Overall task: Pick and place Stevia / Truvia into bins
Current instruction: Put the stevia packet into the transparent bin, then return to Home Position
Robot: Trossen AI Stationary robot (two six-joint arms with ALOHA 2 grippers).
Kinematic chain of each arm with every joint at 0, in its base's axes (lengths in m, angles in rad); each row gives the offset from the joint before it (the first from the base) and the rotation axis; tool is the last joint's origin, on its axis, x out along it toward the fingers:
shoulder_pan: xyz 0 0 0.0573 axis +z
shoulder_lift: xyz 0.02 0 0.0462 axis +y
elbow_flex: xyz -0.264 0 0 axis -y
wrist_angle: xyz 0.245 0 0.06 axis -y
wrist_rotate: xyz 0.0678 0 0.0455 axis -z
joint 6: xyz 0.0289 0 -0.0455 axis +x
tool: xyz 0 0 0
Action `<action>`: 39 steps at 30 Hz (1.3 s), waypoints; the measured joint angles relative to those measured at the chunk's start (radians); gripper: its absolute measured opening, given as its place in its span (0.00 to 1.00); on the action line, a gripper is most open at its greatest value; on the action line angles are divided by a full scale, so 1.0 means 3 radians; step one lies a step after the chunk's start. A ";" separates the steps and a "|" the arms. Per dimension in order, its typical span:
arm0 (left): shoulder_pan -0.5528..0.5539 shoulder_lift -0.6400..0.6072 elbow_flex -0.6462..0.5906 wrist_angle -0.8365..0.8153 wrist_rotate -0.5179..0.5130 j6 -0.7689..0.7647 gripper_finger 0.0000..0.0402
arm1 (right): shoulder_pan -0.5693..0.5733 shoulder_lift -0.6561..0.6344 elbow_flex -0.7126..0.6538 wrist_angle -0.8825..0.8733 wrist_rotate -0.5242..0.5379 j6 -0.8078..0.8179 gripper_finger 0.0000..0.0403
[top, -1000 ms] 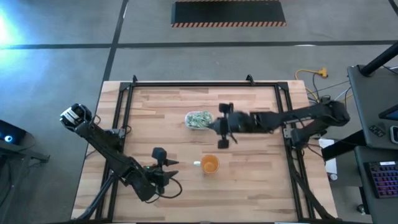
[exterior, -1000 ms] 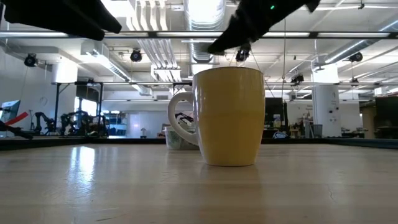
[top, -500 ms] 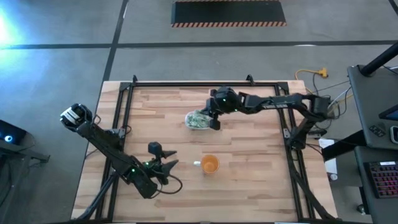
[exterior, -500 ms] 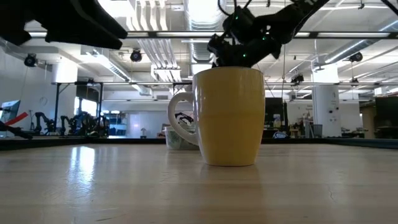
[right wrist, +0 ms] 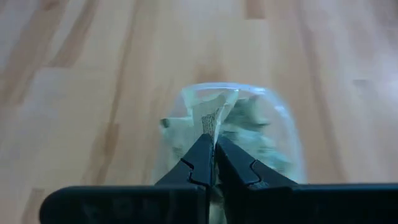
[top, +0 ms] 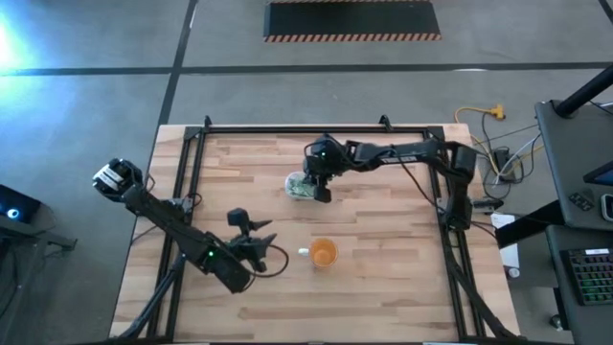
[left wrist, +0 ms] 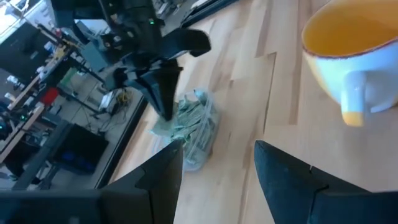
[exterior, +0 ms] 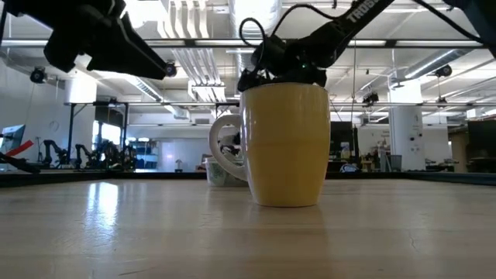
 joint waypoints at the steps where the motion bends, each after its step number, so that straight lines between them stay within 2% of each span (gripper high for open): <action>1: 0.0009 -0.0001 -0.0016 -0.0001 0.0001 -0.0032 0.45 | 0.0000 0.0046 0.0021 -0.0002 -0.0097 0.0001 0.02; 8: 0.0016 -0.0001 -0.0117 0.0008 0.0009 -0.0145 0.45 | -0.0006 0.0346 0.0122 -0.0112 -0.0176 0.0001 0.02; 21: 0.0022 0.0000 -0.0130 0.0005 0.0010 -0.0208 0.45 | -0.0041 0.0345 0.0128 -0.0175 -0.0181 0.0002 0.03; 24: 0.0022 -0.0001 -0.0130 0.0006 0.0010 -0.0216 0.45 | -0.0041 0.0333 0.0128 -0.0175 -0.0185 0.0002 0.08; 32: 0.0022 0.0000 -0.0130 0.0013 0.0011 -0.0217 0.45 | -0.0042 0.0249 0.0126 -0.0190 -0.0186 0.0002 0.30; 37: 0.0022 0.0000 -0.0130 0.0016 -0.0013 -0.0217 0.45 | -0.0043 -0.0008 0.0124 -0.0256 -0.0184 -0.0036 0.38; 39: 0.0022 0.0000 -0.0126 0.0014 -0.0158 -0.0216 0.45 | -0.0034 -0.0158 0.0124 -0.0251 -0.0184 0.0020 0.39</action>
